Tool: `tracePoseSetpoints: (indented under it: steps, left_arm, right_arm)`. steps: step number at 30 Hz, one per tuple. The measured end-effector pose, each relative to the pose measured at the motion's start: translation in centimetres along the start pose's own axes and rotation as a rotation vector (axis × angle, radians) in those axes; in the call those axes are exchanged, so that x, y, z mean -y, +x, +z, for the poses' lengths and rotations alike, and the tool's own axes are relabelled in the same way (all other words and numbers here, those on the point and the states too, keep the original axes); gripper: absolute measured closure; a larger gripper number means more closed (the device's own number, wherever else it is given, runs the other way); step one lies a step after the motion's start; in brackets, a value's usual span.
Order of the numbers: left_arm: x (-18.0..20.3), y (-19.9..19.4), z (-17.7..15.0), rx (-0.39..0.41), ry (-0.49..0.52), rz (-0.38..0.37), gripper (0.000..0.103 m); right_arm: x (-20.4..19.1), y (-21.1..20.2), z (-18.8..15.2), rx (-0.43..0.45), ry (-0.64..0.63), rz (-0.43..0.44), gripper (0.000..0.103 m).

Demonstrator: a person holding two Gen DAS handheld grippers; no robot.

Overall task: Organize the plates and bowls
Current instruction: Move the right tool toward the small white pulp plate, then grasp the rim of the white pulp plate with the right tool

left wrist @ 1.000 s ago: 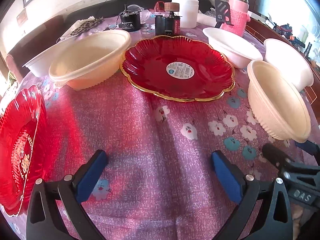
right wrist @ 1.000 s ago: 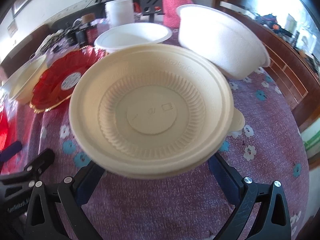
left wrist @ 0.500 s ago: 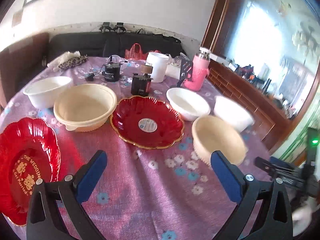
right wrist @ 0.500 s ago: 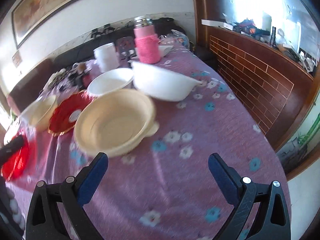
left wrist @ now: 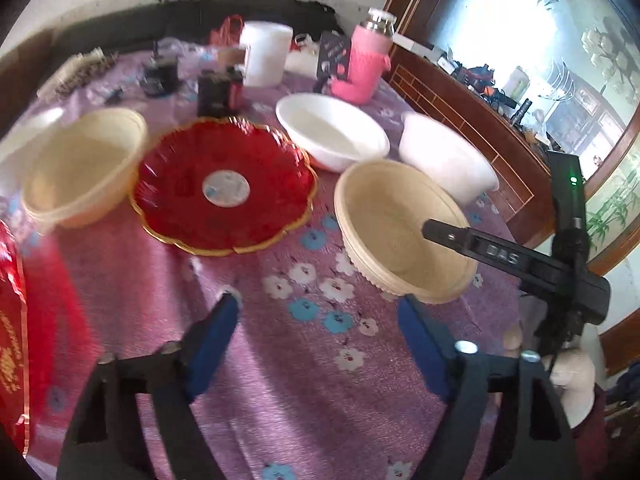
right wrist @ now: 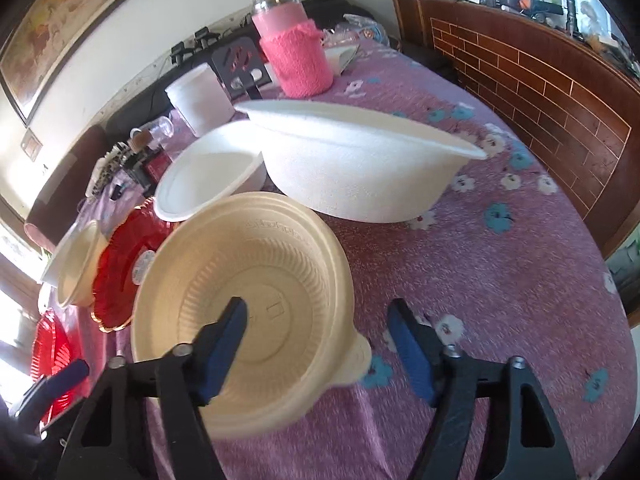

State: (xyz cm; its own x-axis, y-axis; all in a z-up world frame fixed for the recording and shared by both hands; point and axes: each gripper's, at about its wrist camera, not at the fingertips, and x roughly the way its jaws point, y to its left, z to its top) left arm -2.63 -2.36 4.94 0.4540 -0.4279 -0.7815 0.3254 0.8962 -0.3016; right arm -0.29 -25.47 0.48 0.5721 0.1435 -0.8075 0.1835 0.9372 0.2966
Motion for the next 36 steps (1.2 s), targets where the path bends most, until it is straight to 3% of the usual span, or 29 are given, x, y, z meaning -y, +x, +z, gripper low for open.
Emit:
tracePoseSetpoints:
  steps: [1,2,8,14,18,20,22,30,33,36]
  left_arm:
    - [-0.1,0.2,0.0,-0.012,-0.009,-0.009,0.038]
    - [-0.3,0.5,0.0,-0.025,-0.02,-0.012,0.038]
    - [-0.8,1.4,-0.1,-0.059,-0.062,-0.038,0.038]
    - [0.0,1.9,-0.6,-0.078,-0.051,-0.053,0.038]
    - [0.1,1.4,-1.0,-0.075,-0.038,-0.044,0.038]
    - [-0.4,0.7,-1.2,-0.062,-0.045,-0.042,0.038]
    - [-1.1,-0.3,-1.2,-0.05,-0.058,-0.047,0.038]
    - [-4.1,-4.8,2.9,0.038,-0.063,0.013,0.038]
    - [-6.0,-5.6,5.2,0.064,-0.075,0.074,0.032]
    - [-7.2,-4.8,6.4,0.016,-0.081,0.114,0.031]
  right_arm:
    - [0.1,0.5,0.0,-0.027,0.007,0.014,0.072]
    - [0.2,0.9,-0.2,-0.049,0.012,0.024,0.077]
    - [0.5,-0.1,-0.9,-0.076,0.004,0.107,0.081]
    - [-0.3,-1.5,-2.8,-0.136,-0.046,0.159,0.082]
    - [-1.5,-2.5,-4.6,-0.192,-0.101,0.239,0.081]
    - [-1.9,-3.2,-5.0,-0.182,-0.125,0.22,0.077]
    - [-2.4,-4.4,-4.9,-0.148,-0.161,0.19,0.063]
    - [-4.7,-8.1,-0.2,-0.01,-0.208,0.18,0.061]
    - [-6.0,-7.0,2.3,-0.016,-0.215,0.191,0.061]
    - [-7.8,-4.9,3.8,-0.066,-0.227,0.226,0.061]
